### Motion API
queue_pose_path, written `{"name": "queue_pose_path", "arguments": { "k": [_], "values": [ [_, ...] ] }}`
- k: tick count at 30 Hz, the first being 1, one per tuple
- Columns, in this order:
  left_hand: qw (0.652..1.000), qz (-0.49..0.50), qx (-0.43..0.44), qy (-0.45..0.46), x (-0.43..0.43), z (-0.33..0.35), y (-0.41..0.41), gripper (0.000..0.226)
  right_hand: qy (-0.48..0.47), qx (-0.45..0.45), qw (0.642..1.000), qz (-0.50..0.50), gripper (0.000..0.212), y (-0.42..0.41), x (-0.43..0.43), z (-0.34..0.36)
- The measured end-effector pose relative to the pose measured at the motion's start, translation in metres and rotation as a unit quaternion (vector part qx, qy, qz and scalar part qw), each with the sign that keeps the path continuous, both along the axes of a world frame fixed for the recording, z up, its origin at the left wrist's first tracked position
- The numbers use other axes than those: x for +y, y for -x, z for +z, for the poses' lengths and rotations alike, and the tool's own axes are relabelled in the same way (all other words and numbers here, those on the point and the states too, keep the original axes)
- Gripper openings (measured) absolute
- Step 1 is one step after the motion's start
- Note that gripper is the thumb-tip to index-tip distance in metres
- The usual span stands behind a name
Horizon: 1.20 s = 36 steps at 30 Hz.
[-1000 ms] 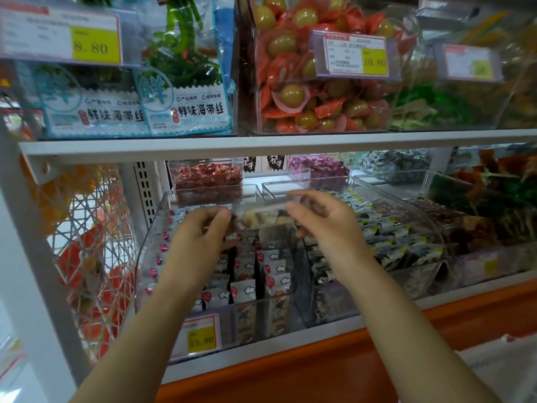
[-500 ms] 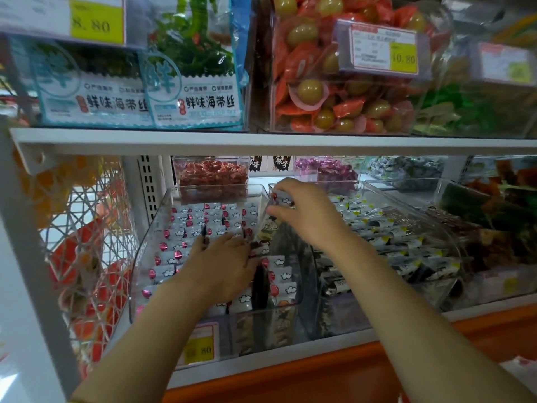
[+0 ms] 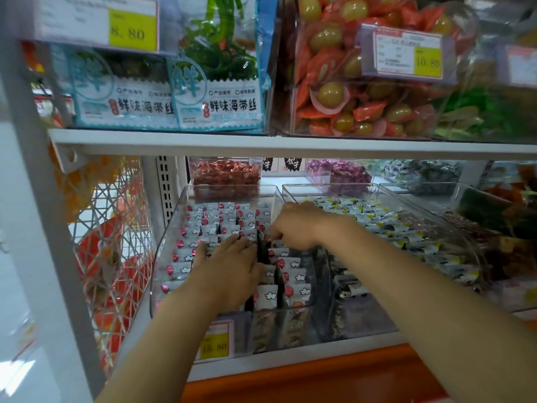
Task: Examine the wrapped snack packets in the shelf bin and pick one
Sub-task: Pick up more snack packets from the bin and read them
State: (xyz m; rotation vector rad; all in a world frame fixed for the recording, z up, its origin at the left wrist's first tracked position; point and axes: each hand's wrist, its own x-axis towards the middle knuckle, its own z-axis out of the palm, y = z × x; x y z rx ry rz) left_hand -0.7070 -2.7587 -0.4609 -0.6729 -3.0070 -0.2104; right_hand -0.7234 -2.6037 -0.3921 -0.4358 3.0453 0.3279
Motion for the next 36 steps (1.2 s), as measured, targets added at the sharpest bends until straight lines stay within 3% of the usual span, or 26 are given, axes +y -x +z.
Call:
{"name": "queue_pose_path", "arguments": {
  "k": [6,9,14,19,24,27,30,33,36],
  "values": [
    [1.0,0.006,-0.011,-0.022,0.004,0.005,-0.001,0.053,0.163,0.088,0.983,0.004,0.029,0.018,-0.001,0.012],
    [0.999,0.009,-0.015,-0.029,0.008,0.007,-0.002,0.053,0.142,0.084,0.986,0.0,0.026,0.033,-0.007,0.004],
    [0.999,0.009,-0.006,-0.032,0.005,0.009,-0.004,0.054,0.029,0.081,0.996,0.003,0.011,0.045,-0.013,-0.013],
    [0.999,0.004,0.013,-0.036,0.003,0.012,-0.008,0.048,0.089,0.097,0.991,-0.018,0.02,0.039,-0.01,-0.009],
    [0.994,0.011,0.061,-0.085,-0.004,0.02,-0.012,0.042,0.177,0.199,0.964,-0.004,0.007,0.015,0.003,0.007],
    [0.98,0.007,0.088,-0.179,-0.007,0.027,-0.016,0.039,0.223,0.285,0.932,-0.02,0.006,-0.006,0.008,0.01],
    [0.951,0.009,0.099,-0.293,-0.009,0.031,-0.025,0.038,0.322,0.363,0.873,-0.038,0.008,-0.029,0.012,0.003],
    [0.921,0.013,0.061,-0.385,-0.008,0.032,-0.034,0.04,0.483,0.364,0.795,-0.047,0.017,-0.052,0.014,-0.002],
    [0.88,0.017,-0.009,-0.474,-0.004,0.033,-0.038,0.039,0.612,0.307,0.725,-0.073,0.017,-0.068,0.016,-0.008]
  ]
}}
